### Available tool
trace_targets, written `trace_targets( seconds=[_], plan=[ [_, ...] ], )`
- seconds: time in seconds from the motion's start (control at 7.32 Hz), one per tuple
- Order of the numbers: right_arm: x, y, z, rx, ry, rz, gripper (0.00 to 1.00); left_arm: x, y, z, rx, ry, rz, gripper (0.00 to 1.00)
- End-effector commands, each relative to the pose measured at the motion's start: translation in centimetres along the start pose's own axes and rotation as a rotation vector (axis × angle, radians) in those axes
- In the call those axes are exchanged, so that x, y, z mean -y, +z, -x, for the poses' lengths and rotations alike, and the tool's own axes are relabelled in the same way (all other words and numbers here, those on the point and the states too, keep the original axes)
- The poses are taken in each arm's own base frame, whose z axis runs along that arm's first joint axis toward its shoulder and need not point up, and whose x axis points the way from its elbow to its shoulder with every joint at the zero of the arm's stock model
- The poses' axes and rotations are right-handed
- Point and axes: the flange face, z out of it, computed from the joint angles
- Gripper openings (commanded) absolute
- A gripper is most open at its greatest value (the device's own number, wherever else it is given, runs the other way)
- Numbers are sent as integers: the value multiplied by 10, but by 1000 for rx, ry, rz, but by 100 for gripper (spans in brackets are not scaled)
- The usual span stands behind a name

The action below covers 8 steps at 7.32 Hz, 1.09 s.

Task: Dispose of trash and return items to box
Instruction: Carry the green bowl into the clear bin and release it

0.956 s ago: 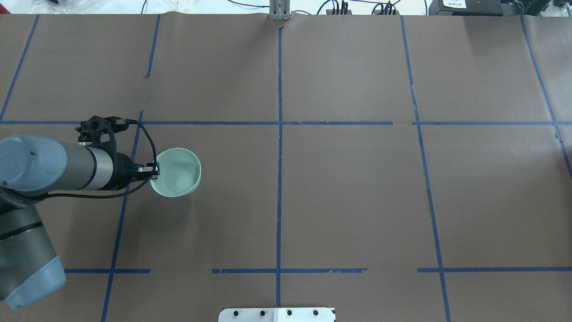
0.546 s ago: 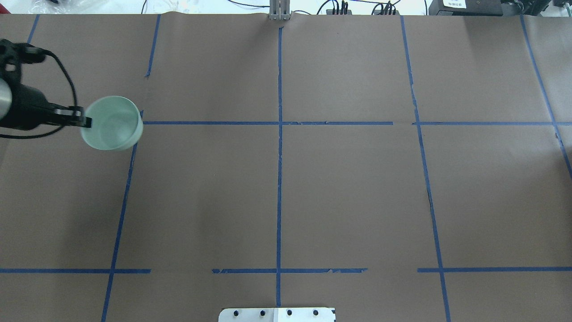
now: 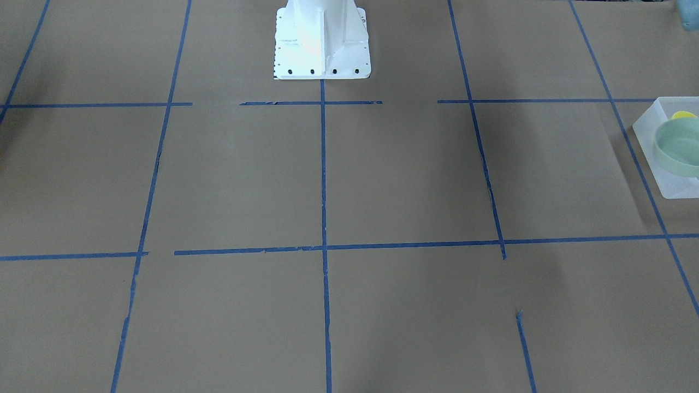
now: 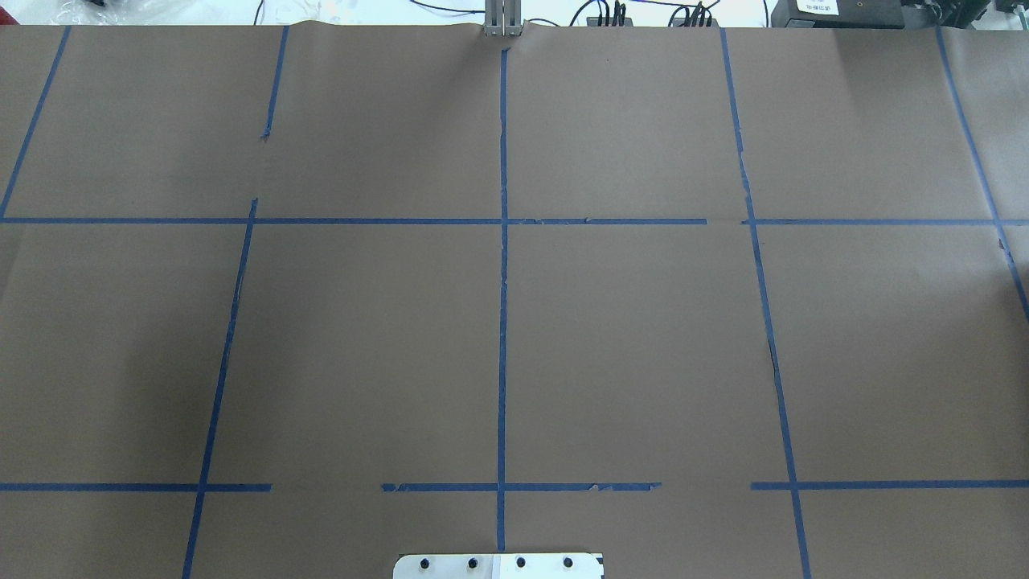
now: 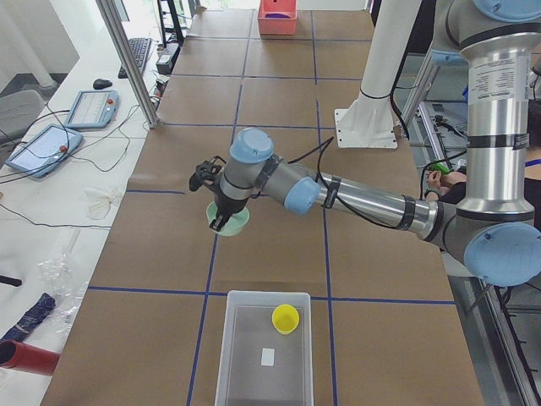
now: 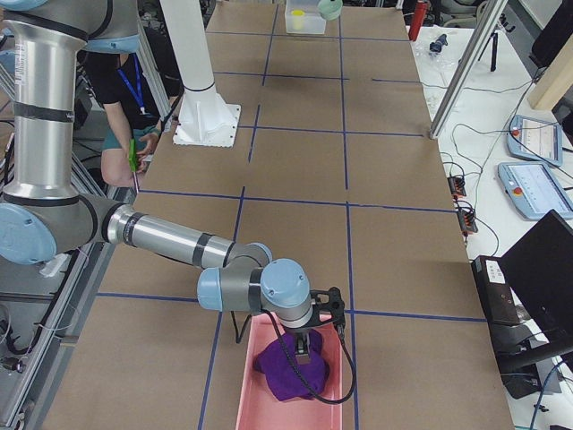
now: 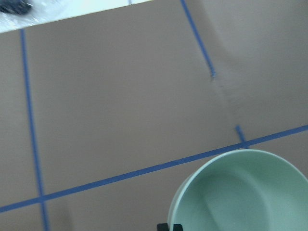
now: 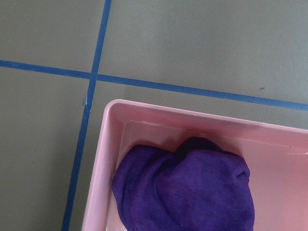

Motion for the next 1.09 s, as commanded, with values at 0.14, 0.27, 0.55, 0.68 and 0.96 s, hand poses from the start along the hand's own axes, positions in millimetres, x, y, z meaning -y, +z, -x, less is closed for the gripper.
trace_targets(
  seconds=[0.14,0.27,0.55,0.68,0.96],
  plan=[
    [5,-2,3,13,-7,-8,100,-103,34,138,19,73,93,0],
    [6,-3,3,12,-8,-9,100,-129,51,150,27,83,80,0],
    [7,-3,3,12,-9,-10,100,-176,76,158,58,3,24,0],
    [7,-3,3,12,-9,-10,100,-198,86,157,65,-40,-2,0],
    [7,-3,3,11,-9,-10,100,-207,101,146,41,-23,20,0]
  ],
)
